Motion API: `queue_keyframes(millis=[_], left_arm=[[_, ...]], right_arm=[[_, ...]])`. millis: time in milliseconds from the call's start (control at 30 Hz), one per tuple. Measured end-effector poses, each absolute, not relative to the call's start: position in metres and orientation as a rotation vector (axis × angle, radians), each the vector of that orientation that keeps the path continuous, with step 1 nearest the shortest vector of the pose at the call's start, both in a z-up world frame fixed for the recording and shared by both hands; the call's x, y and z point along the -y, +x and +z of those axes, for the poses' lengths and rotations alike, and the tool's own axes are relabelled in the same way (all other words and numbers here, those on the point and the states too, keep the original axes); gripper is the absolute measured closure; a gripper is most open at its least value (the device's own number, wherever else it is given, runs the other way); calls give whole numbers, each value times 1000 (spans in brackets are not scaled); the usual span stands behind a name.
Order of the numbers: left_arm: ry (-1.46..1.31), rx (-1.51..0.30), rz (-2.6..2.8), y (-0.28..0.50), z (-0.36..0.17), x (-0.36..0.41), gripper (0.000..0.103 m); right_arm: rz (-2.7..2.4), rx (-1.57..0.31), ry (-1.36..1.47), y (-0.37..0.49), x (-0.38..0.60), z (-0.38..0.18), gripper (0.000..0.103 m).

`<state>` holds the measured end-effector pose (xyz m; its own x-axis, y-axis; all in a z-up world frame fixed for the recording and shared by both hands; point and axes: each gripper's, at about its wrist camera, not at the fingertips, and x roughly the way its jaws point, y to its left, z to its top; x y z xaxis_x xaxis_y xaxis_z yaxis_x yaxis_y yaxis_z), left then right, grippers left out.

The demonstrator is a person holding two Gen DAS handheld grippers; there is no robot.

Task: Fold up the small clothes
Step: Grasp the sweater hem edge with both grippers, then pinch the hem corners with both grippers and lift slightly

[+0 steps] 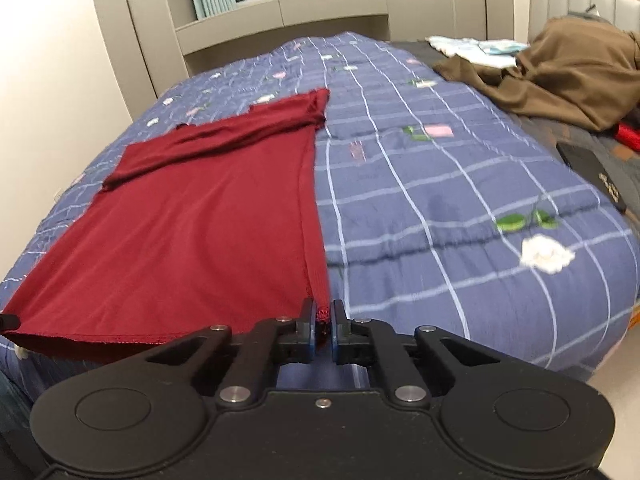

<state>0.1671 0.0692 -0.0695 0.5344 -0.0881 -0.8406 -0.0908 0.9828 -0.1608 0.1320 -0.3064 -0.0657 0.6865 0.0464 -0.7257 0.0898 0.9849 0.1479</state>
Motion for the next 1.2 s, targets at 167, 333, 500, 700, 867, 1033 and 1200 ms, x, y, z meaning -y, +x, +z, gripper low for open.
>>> queue_keyframes(millis=[167, 333, 500, 700, 867, 1033, 1200], left_arm=[[-139, -1049, 4, 171, -84, -61, 99], [-118, -1029, -14, 168, -81, -60, 48], [-22, -919, -28, 155, -66, -53, 12], [249, -815, -147, 142, -64, -22, 1], [550, -779, -242, 125, -87, 10, 1], [765, -729, -185, 115, -115, 32, 1], [826, -708, -109, 119, -122, 34, 5]], right_arm=[[-25, -813, 168, 130, 307, -73, 97], [34, -769, 120, 126, 301, -65, 67], [140, -682, 4, 120, 288, -51, 26], [359, -663, -237, 121, 253, -55, 15], [466, -675, -465, 118, 234, -74, 16], [434, -683, -600, 118, 226, -91, 18], [376, -657, -607, 123, 223, -98, 20]])
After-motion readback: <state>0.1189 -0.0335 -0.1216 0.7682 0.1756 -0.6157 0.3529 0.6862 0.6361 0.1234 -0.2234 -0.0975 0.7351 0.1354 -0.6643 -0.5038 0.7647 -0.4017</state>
